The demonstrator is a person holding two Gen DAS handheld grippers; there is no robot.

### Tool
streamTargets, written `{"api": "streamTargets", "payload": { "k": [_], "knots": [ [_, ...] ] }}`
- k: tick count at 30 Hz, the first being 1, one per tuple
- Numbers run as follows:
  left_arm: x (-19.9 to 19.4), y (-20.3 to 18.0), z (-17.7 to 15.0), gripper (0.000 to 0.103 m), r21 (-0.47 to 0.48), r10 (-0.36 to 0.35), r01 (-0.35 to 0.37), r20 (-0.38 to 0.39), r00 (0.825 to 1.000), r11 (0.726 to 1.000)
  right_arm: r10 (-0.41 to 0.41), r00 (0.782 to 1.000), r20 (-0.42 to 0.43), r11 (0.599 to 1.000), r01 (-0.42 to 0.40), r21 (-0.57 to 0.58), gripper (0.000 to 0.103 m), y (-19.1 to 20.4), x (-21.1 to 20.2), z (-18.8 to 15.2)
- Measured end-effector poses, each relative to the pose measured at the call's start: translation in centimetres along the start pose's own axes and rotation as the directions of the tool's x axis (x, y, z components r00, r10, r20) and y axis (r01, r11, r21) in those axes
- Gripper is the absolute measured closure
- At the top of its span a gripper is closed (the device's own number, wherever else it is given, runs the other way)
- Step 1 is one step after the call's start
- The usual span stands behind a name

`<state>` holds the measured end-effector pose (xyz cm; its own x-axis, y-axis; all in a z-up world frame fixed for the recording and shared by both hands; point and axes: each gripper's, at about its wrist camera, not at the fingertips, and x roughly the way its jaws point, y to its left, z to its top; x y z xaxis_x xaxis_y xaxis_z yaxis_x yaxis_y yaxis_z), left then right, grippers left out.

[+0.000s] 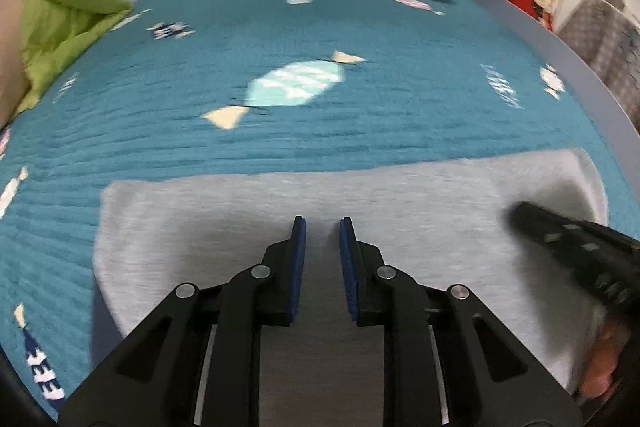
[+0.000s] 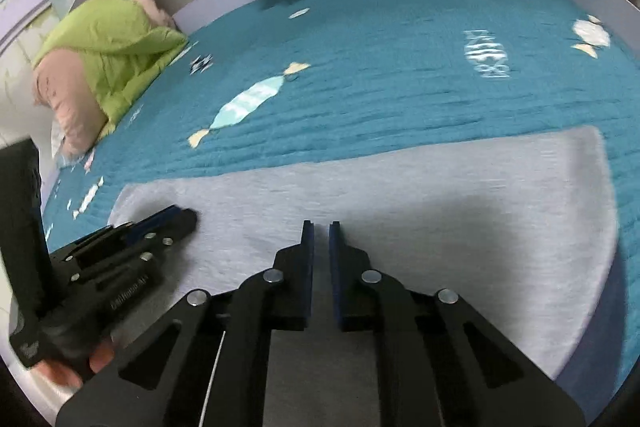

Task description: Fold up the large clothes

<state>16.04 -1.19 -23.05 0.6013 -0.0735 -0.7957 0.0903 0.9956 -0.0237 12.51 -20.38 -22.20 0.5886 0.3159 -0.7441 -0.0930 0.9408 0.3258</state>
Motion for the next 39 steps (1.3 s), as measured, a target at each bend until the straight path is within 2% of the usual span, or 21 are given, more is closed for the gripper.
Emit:
{"api": "streamTargets", "payload": {
  "k": [1, 2, 3, 6, 9, 15, 17, 20, 21, 22, 23, 26, 28, 30, 34, 36, 39],
  "knots": [
    [0.1, 0.7, 0.1, 0.087, -0.008, -0.011, 0.011, -0.004, 1.000, 1.000, -0.020, 1.000, 0.007, 1.000, 0.020, -0.017, 0.097, -0.5, -0.4, 0.1],
    [0.1, 1.1, 0.2, 0.095, -0.011, -0.018, 0.018, -0.006, 1.000, 1.000, -0.010, 1.000, 0.005, 1.000, 0.011, -0.023, 0.099, -1.2, -0.7, 0.1],
    [0.1, 1.8, 0.2, 0.100, -0.006, 0.003, -0.003, -0.002, 1.000, 1.000, -0.010, 1.000, 0.004, 1.000, 0.010, -0.021, 0.103, -1.9, -1.0, 0.1],
    [-0.2, 3.1, 0.2, 0.100, 0.010, 0.087, -0.087, 0.013, 0.996, 0.996, -0.024, 1.000, 0.017, 0.999, 0.024, -0.029, 0.103, -2.7, -2.1, 0.4],
    [-0.4, 5.7, 0.3, 0.100, -0.062, 0.080, -0.080, -0.006, 0.997, 0.995, -0.056, 0.998, 0.027, 0.997, 0.057, -0.054, 0.103, -2.7, -2.6, 0.6],
    [-0.8, 8.1, 0.0, 0.100, -0.055, 0.148, -0.148, -0.009, 0.989, 0.987, -0.105, 0.994, 0.036, 0.993, 0.107, -0.046, 0.103, -3.3, -3.4, 0.6],
    [-1.0, 8.5, -0.1, 0.100, -0.055, 0.148, -0.148, -0.013, 0.989, 0.987, -0.121, 0.992, 0.043, 0.992, 0.123, -0.040, 0.103, -3.6, -3.6, 0.5],
    [-1.3, 8.4, -0.3, 0.100, -0.034, 0.167, -0.167, -0.006, 0.986, 0.985, -0.227, 0.973, 0.038, 0.973, 0.228, -0.027, 0.103, -4.4, -3.8, 0.4],
    [-1.3, 8.4, -0.4, 0.100, -0.031, 0.170, -0.170, -0.004, 0.985, 0.985, -0.263, 0.964, 0.029, 0.965, 0.263, -0.014, 0.097, -4.9, -3.8, 0.4],
    [-1.4, 8.4, -0.5, 0.100, -0.032, 0.171, -0.171, -0.006, 0.985, 0.985, -0.268, 0.963, 0.018, 0.963, 0.268, 0.018, 0.103, -6.1, -3.9, 0.3],
    [-1.4, 8.5, -0.6, 0.100, -0.035, 0.168, -0.169, -0.009, 0.986, 0.985, -0.239, 0.971, 0.017, 0.970, 0.237, 0.054, 0.103, -7.1, -4.3, 0.2],
    [-1.8, 8.6, -0.7, 0.100, -0.030, 0.180, -0.181, -0.006, 0.984, 0.983, -0.289, 0.957, 0.011, 0.952, 0.286, 0.112, 0.103, -8.5, -5.3, 0.0],
    [-2.5, 8.4, -0.7, 0.098, -0.026, 0.227, -0.226, 0.001, 0.974, 0.974, -0.337, 0.941, 0.020, 0.932, 0.330, 0.151, 0.096, -8.6, -6.3, 0.0],
    [-3.4, 8.2, -0.7, 0.095, -0.042, 0.228, -0.228, 0.011, 0.974, 0.973, -0.309, 0.950, 0.049, 0.939, 0.297, 0.174, 0.096, -7.9, -7.4, 0.1],
    [-5.1, 6.8, -0.6, 0.094, -0.038, 0.213, -0.211, 0.034, 0.977, 0.977, -0.177, 0.979, 0.098, 0.983, 0.170, 0.076, 0.096, -3.0, -8.7, 0.2],
    [-6.0, 5.5, -0.6, 0.094, -0.030, 0.150, -0.149, 0.040, 0.988, 0.988, -0.063, 0.995, 0.082, 0.997, 0.059, 0.051, 0.096, -0.6, -8.4, -0.1],
    [-6.8, 3.2, -1.0, 0.091, -0.001, 0.086, -0.087, 0.050, 0.995, 0.996, 0.029, 0.999, 0.040, 0.999, -0.030, 0.018, 0.096, 2.0, -7.0, -1.0]
  ]
}}
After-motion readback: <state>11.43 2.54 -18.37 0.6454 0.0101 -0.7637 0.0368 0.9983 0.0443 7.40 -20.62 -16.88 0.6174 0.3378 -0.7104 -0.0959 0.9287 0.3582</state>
